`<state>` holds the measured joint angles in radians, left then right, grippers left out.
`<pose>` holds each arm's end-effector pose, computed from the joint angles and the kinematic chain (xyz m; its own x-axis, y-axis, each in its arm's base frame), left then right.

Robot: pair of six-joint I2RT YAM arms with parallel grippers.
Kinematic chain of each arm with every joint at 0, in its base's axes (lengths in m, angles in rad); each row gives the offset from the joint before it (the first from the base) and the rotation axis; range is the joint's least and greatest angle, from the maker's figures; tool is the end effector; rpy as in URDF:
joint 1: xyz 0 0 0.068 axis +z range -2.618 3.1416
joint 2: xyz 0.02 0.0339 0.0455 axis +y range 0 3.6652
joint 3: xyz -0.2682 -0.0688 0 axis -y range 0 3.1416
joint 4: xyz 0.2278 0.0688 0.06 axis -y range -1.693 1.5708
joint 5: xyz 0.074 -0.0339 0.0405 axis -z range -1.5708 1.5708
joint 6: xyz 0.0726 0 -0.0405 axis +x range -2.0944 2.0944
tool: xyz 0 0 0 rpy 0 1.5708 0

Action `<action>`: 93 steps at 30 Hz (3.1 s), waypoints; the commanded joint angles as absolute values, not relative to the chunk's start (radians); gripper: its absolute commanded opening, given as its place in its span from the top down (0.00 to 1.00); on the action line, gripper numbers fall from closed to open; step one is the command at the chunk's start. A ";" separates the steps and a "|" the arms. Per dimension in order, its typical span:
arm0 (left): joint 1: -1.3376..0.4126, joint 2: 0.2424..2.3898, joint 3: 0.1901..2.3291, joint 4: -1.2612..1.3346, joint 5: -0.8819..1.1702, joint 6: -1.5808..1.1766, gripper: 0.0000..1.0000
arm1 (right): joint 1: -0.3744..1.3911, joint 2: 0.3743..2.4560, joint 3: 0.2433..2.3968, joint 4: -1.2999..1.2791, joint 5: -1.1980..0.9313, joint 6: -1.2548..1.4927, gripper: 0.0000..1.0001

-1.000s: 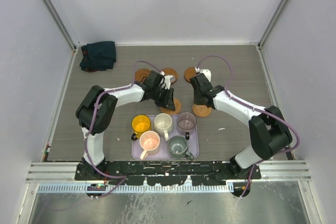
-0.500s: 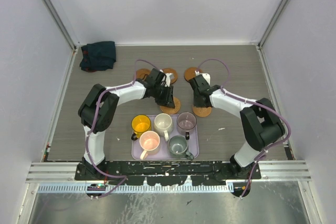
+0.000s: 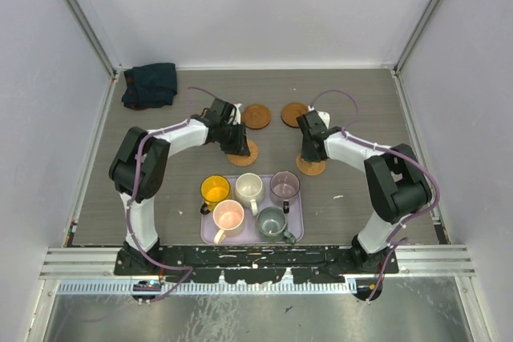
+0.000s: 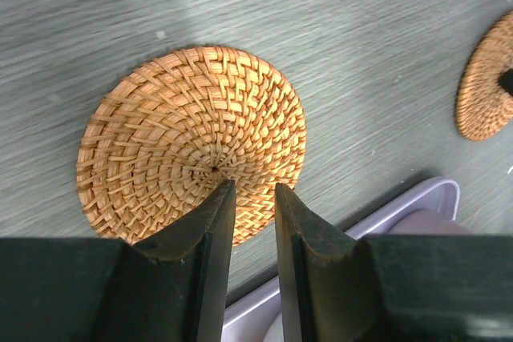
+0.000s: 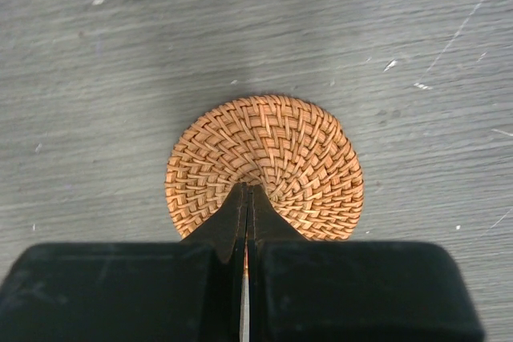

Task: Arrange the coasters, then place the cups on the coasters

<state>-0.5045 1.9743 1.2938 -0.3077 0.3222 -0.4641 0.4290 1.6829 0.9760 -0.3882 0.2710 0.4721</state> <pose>0.3554 -0.2225 0.1442 -0.9272 0.0269 -0.3736 0.2192 0.8479 -0.4827 0.3065 0.1188 0.1497 -0.8516 0.0923 -0.5161 0.1100 0.9939 -0.0037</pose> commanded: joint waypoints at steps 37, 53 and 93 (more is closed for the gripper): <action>0.004 1.968 1.280 -0.437 0.139 -0.531 0.69 | 0.056 2.054 1.463 -0.469 0.248 0.473 0.99; 0.083 2.212 1.653 -0.486 0.278 -0.545 0.67 | 0.054 2.121 1.549 -0.404 0.137 0.413 0.99; 0.013 2.258 1.683 -0.442 0.319 -0.538 0.66 | 0.079 2.134 1.540 -0.368 0.089 0.393 0.99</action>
